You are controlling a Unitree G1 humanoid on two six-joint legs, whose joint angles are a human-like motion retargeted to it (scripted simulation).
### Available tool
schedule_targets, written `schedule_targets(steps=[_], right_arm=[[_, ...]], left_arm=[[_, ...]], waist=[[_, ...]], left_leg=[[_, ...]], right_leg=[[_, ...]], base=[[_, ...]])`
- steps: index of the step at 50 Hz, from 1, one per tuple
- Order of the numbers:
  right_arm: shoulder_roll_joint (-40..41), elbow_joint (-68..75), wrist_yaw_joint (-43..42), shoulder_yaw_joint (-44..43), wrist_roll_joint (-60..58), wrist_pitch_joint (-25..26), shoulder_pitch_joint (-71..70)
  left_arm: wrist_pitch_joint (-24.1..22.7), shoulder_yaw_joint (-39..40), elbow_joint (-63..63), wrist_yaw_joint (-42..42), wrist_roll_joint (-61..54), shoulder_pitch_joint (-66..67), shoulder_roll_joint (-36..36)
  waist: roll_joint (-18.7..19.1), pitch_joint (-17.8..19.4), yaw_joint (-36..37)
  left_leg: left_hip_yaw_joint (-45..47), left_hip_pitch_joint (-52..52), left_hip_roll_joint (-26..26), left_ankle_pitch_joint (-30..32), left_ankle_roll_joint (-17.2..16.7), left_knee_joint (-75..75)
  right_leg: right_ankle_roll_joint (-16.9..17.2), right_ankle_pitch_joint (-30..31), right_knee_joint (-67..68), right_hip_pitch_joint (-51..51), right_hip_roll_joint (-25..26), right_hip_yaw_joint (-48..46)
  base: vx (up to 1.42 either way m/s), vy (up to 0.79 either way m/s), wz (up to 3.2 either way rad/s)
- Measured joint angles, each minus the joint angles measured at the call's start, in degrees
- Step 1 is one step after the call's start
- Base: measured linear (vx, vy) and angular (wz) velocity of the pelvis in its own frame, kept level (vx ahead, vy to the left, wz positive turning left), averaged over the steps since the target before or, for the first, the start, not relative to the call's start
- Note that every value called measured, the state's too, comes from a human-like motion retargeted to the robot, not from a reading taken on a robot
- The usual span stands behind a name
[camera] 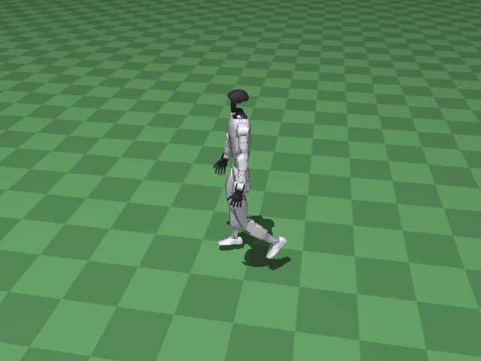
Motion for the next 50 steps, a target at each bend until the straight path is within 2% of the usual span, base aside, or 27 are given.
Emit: schedule_targets(steps=[5, 7, 10, 12, 14, 17, 18, 19, 20, 22, 25, 28, 30, 32, 34, 38, 40, 42, 45, 48, 50], right_arm=[[-0.4, -0.1, -0.4, 1.3, 0.6, -0.3, -2.8], [-0.3, -0.4, -0.7, 1.8, 0.5, -0.4, -4.5], [0.1, -0.8, -2.0, 2.3, 0.9, 0.0, -7.0], [0.6, -1.6, -4.4, 2.6, 1.5, -0.9, -8.3], [1.1, -2.0, -3.8, 2.4, 2.4, -1.6, -10.1], [1.9, -2.6, -5.2, 2.7, 3.4, -4.5, -11.3], [2.5, -3.0, -6.7, 2.1, 10.0, -6.2, -11.7], [2.5, -2.8, -6.9, 1.8, 6.1, -5.8, -11.9], [2.4, -2.4, -6.5, 1.7, -3.0, -4.4, -12.0], [3.1, -3.1, -6.8, 2.7, 1.1, -7.2, -11.7], [3.6, -3.3, -6.5, 3.1, 1.4, -7.7, -10.9], [4.0, -2.8, -6.1, 3.3, 0.8, -7.2, -9.7], [4.0, -1.4, -6.0, 2.3, -5.0, -3.8, -8.9], [4.5, -1.3, -5.7, 2.4, -1.8, -6.6, -8.0], [4.7, -0.2, -5.6, 1.8, -3.7, -5.9, -6.3], [5.1, 1.1, -4.5, 1.1, -4.7, -4.7, -4.4], [5.1, 1.7, -4.2, -0.1, -4.5, -4.4, -3.1], [5.5, 1.9, -2.8, 0.4, -3.2, -4.2, -2.0], [5.9, 1.6, -1.2, 1.0, 0.4, -5.1, -0.9], [5.7, 1.4, -1.2, 0.8, -1.5, -4.0, 0.3], [5.5, 1.4, -0.8, 1.1, -3.3, -1.9, 0.8]], left_arm=[[-0.3, -0.2, -0.6, -1.7, -0.8, -0.1, -0.8], [-0.3, -0.3, -1.0, -1.5, -1.4, -0.3, -1.0], [-0.1, -0.7, -1.5, 0.1, -2.8, -0.8, -1.0], [-1.3, -0.7, -1.8, 1.6, -5.9, -1.0, -0.9], [-1.5, -0.7, -1.9, 3.2, -5.0, -1.8, -0.7], [-4.6, -0.3, -2.2, 5.5, -7.2, -1.9, -0.4], [-5.4, -0.1, -2.0, 7.8, -5.7, -2.0, -0.2], [-6.1, -0.3, -2.2, 6.8, -9.4, -2.2, -0.1], [-6.8, -0.8, -2.6, 4.0, -15.6, -2.5, 0.0], [-8.9, -0.6, -2.3, 6.0, -10.9, -2.5, 0.5], [-9.2, -0.7, -2.2, 6.2, -9.5, -2.5, 1.0], [-8.7, -0.2, -2.2, 6.4, -8.3, -3.1, 1.5], [-6.4, 0.3, -2.3, 4.3, -13.2, -3.9, 1.8], [-8.2, 1.1, -1.9, 6.5, -6.2, -3.7, 2.3], [-8.0, 1.8, -1.9, 6.5, -6.2, -2.9, 2.4], [-6.6, 2.4, -1.2, 5.7, -1.3, -2.4, 3.1], [-6.1, 3.3, -1.0, 5.8, 1.1, -2.2, 3.5], [-5.3, 3.6, -0.5, 5.8, 4.6, -2.5, 4.0], [-5.0, 4.6, 0.1, 6.9, 8.9, -3.9, 5.1], [-4.8, 3.9, -0.7, 5.6, 2.4, -4.1, 5.5], [-3.3, 3.3, -1.2, 3.6, -3.2, -4.2, 5.8]], waist=[[-0.2, 0.1, 2.9], [-0.3, 0.7, 4.2], [0.3, 1.7, 6.0], [1.9, 4.0, 5.9], [2.5, 3.8, 7.8], [3.7, 4.9, 8.1], [3.8, 5.3, 8.0], [3.8, 5.8, 8.0], [3.7, 6.4, 8.2], [2.8, 6.0, 8.0], [2.2, 5.7, 8.3], [1.5, 5.5, 8.5], [1.4, 5.8, 8.8], [0.8, 4.7, 8.8], [0.4, 3.1, 8.8], [-0.4, 0.8, 8.1], [-1.5, -0.4, 7.3], [-2.4, -0.9, 7.2], [-3.6, -0.8, 7.1], [-3.7, -1.1, 8.1], [-3.2, -1.1, 8.9]], left_leg=[[4.5, -8.2, -2.2, -13.4, 1.1, -0.2], [6.9, -9.6, -2.9, -14.9, 0.7, -6.6], [11.1, -10.4, -3.3, -13.4, -0.1, -19.7], [14.0, -12.2, -0.2, -13.8, -3.2, -20.3], [14.9, -10.2, -1.9, -8.8, -2.2, -38.5], [14.4, -10.9, -0.2, -5.9, -2.7, -48.8], [13.8, -12.2, 0.9, -6.5, -3.7, -49.0], [13.2, -13.3, 1.9, -6.8, -3.9, -49.0], [12.7, -14.3, 2.8, -6.9, -3.7, -49.0], [13.3, -16.4, 4.0, -6.8, -2.0, -49.0], [15.8, -17.5, 5.7, -7.5, -2.4, -49.0], [20.1, -17.4, 6.8, -8.0, -2.7, -49.0], [22.6, -16.0, 7.3, -8.7, -5.0, -49.0], [24.5, -15.8, 7.4, -8.7, -2.6, -49.0], [29.6, -14.9, 7.5, -8.3, -2.6, -49.0], [42.1, -13.3, 7.1, -7.4, -5.4, -49.0], [50.0, -12.7, 5.5, -5.0, -5.1, -49.0], [53.3, -11.9, 4.1, -4.6, -7.3, -49.0], [52.0, -11.3, 2.6, -2.2, -6.3, -49.0], [47.2, -10.8, 2.3, 0.8, -5.2, -49.0], [44.2, -9.9, 2.6, 2.1, -6.5, -49.0]], right_leg=[[0.0, -2.5, 2.3, 0.1, -0.2, 0.5], [0.0, -2.8, 2.4, 0.7, -0.1, 0.5], [0.0, -3.8, 2.7, 1.8, 0.4, 0.2], [0.0, -5.8, 3.0, 4.9, 1.5, -1.4], [0.0, -5.6, 3.3, 4.2, 2.9, -0.9], [0.0, -7.2, 3.7, 6.4, 4.3, -1.9], [0.0, -7.8, 3.8, 7.2, 4.4, -2.4], [0.0, -8.2, 3.9, 8.0, 4.3, -2.9], [0.0, -8.6, 3.9, 8.7, 4.2, -3.4], [0.0, -9.0, 4.1, 9.1, 3.7, -4.4], [0.0, -9.7, 4.4, 9.7, 3.3, -5.4], [0.0, -11.4, 5.0, 11.0, 2.5, -7.7], [0.0, -13.1, 5.6, 12.8, 2.0, -9.6], [0.0, -13.4, 5.7, 12.7, 2.0, -10.5], [0.0, -13.9, 5.6, 13.1, 1.9, -12.2], [0.0, -14.3, 6.6, 13.4, 1.4, -15.8], [0.0, -13.7, 7.6, 13.8, 0.0, -18.7], [0.0, -13.3, 9.3, 14.5, -1.4, -21.0], [-1.4, -11.8, 13.1, 15.4, -2.7, -24.0], [-3.4, -8.5, 18.0, 15.7, -3.1, -25.5], [-5.1, -5.5, 22.2, 15.7, -3.1, -26.2]], base=[[0.24, -0.07, -0.06], [0.22, -0.06, -0.1], [0.22, 0.0, -0.02], [0.23, 0.01, 0.15], [0.2, -0.01, -0.1], [0.23, 0.01, 0.18], [0.24, 0.02, 0.34], [0.24, 0.05, 0.39], [0.23, 0.04, 0.43], [0.23, 0.04, 0.48], [0.24, 0.12, 0.38], [0.28, 0.17, 0.56], [0.31, 0.2, 0.6], [0.29, 0.17, 0.55], [0.34, 0.22, 0.7], [0.34, 0.26, 0.8], [0.39, 0.33, 1.25], [0.42, 0.38, 1.16], [0.41, 0.33, 1.09], [0.44, 0.31, 0.92], [0.46, 0.33, 1.03]])
